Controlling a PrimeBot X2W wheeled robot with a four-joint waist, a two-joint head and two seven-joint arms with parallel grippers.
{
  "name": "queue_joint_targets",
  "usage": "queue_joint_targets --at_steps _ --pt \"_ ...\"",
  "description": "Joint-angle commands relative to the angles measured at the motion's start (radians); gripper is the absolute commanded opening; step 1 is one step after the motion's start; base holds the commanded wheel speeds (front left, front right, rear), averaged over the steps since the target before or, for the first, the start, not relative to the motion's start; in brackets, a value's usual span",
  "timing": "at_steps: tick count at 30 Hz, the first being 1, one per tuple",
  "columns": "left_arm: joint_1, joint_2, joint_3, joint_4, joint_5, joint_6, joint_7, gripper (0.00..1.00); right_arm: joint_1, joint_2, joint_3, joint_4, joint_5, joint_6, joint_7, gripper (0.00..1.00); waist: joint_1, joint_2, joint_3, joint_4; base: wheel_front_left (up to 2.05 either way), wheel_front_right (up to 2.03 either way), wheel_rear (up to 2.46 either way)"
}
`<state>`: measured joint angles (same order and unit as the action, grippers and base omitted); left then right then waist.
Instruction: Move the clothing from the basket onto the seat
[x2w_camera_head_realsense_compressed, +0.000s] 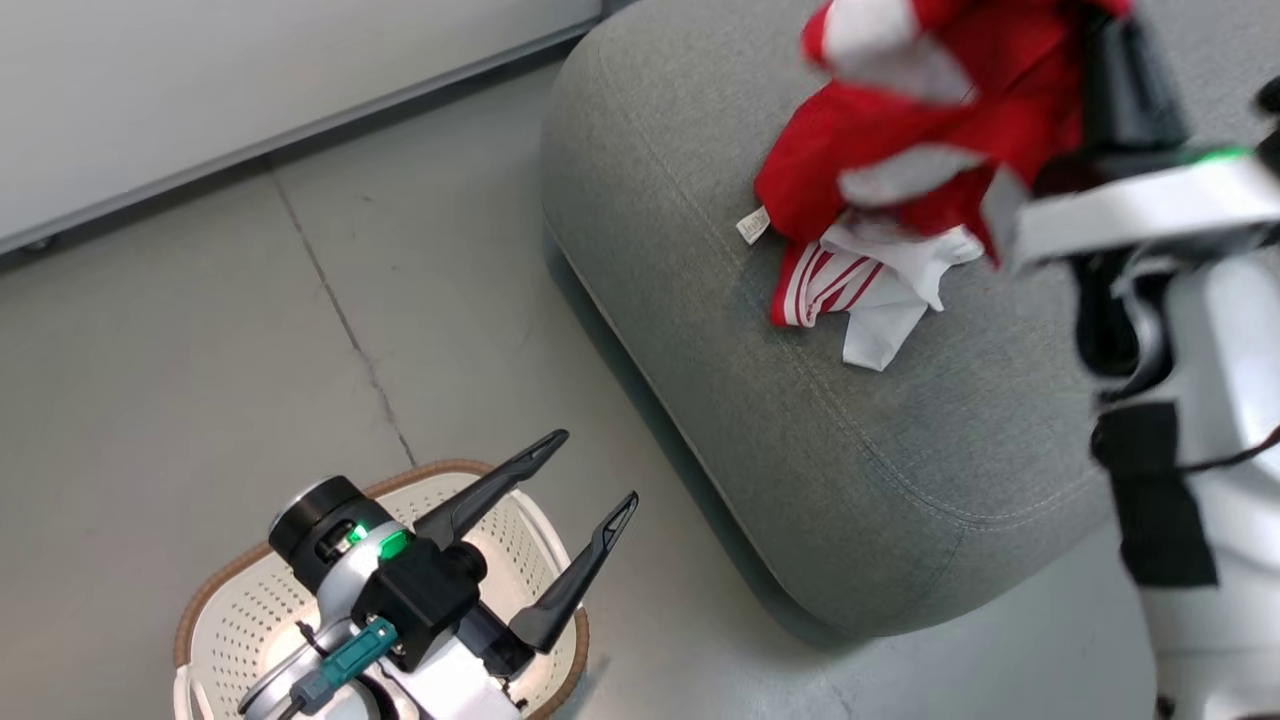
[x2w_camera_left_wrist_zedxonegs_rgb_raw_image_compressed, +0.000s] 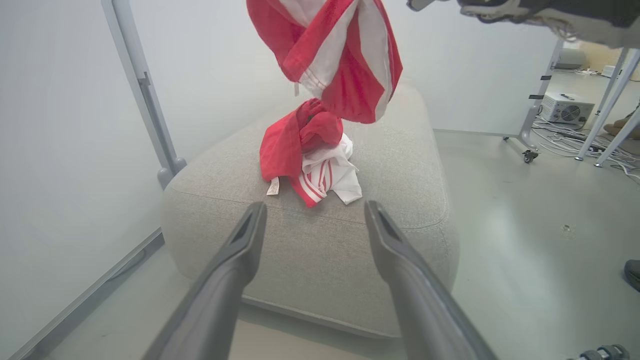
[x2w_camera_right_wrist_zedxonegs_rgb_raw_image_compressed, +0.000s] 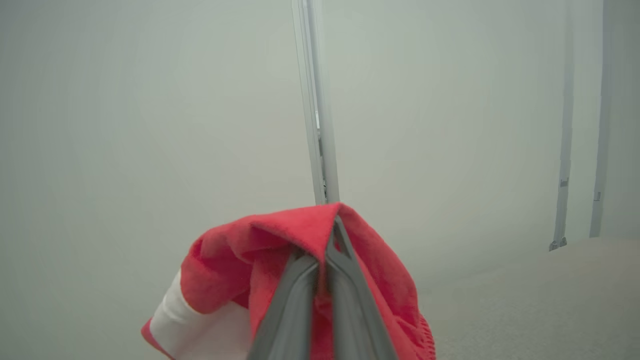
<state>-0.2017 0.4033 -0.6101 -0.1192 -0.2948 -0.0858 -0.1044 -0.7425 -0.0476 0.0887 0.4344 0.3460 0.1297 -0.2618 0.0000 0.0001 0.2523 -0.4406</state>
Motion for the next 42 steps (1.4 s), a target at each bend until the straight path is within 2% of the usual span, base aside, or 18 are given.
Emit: queue_joint_targets --at_steps 1,4,5,10,15,23,24,25,26,27,37,42 --pt "-0.02 0.013 0.005 -0.011 0.006 -0.003 0.003 1.0 -0.044 -0.006 -0.039 0.005 -0.014 0.002 -0.005 0.0 0.0 -0.0001 0.029 0.011 0.0 0.0 0.0" --pt "-0.042 0.027 0.008 -0.03 0.012 -0.009 0.008 1.0 -0.127 -0.004 -0.13 0.028 -0.055 0.002 -0.004 0.0 0.0 -0.0001 0.067 0.028 0.0 0.0 0.0" --pt "-0.058 0.041 0.013 -0.044 0.015 -0.011 0.01 1.0 -0.175 -0.013 -0.189 0.049 -0.086 0.002 -0.004 0.0 0.0 -0.0001 0.098 0.042 0.0 0.0 0.0" --pt "-0.096 0.072 0.026 -0.08 0.02 -0.016 0.018 1.0 -0.242 -0.046 -0.31 0.121 -0.142 0.002 -0.003 0.0 0.0 -0.0001 0.177 0.076 0.0 0.0 0.0" --pt "-0.126 0.107 0.04 -0.107 0.024 -0.02 0.022 1.0 -0.239 -0.068 -0.445 0.221 -0.202 0.002 -0.003 0.0 0.0 -0.0001 0.251 0.099 0.0 0.0 0.0" --pt "-0.157 0.146 0.042 -0.132 0.025 -0.027 0.028 1.0 -0.211 -0.057 -0.628 0.38 -0.294 0.002 -0.003 0.0 0.0 -0.0001 0.331 0.116 0.0 0.0 0.0" --pt "-0.159 0.149 0.041 -0.134 0.024 -0.028 0.028 1.0 -0.214 -0.051 -0.634 0.391 -0.302 0.002 -0.003 0.09 0.0 -0.0001 0.336 0.117 0.0 0.0 0.0" --pt "-0.16 0.154 0.042 -0.135 0.023 -0.028 0.028 1.0 -0.219 -0.05 -0.647 0.392 -0.311 0.002 -0.003 0.36 0.0 -0.0001 0.342 0.117 0.0 0.0 0.0" --pt "-0.159 0.158 0.042 -0.133 0.022 -0.028 0.028 1.0 -0.222 -0.047 -0.655 0.388 -0.319 0.002 -0.003 0.77 0.0 -0.0001 0.344 0.116 0.0 0.0 0.0" --pt "-0.158 0.16 0.042 -0.132 0.02 -0.029 0.027 1.0 -0.223 -0.041 -0.661 0.387 -0.326 0.002 -0.003 1.0 0.0 -0.0001 0.344 0.117 0.0 0.0 0.0" --pt "-0.155 0.125 0.03 -0.076 0.002 -0.015 -0.009 1.0 -0.186 -0.033 -0.607 0.329 -0.363 0.002 -0.003 1.0 0.0 -0.0001 0.271 0.141 0.0 0.0 0.0" --pt "-0.133 0.078 0.03 -0.023 -0.022 0.012 -0.044 1.0 -0.128 -0.04 -0.543 0.267 -0.355 0.002 -0.003 1.0 0.0 -0.0001 0.196 0.175 0.0 0.0 0.0"
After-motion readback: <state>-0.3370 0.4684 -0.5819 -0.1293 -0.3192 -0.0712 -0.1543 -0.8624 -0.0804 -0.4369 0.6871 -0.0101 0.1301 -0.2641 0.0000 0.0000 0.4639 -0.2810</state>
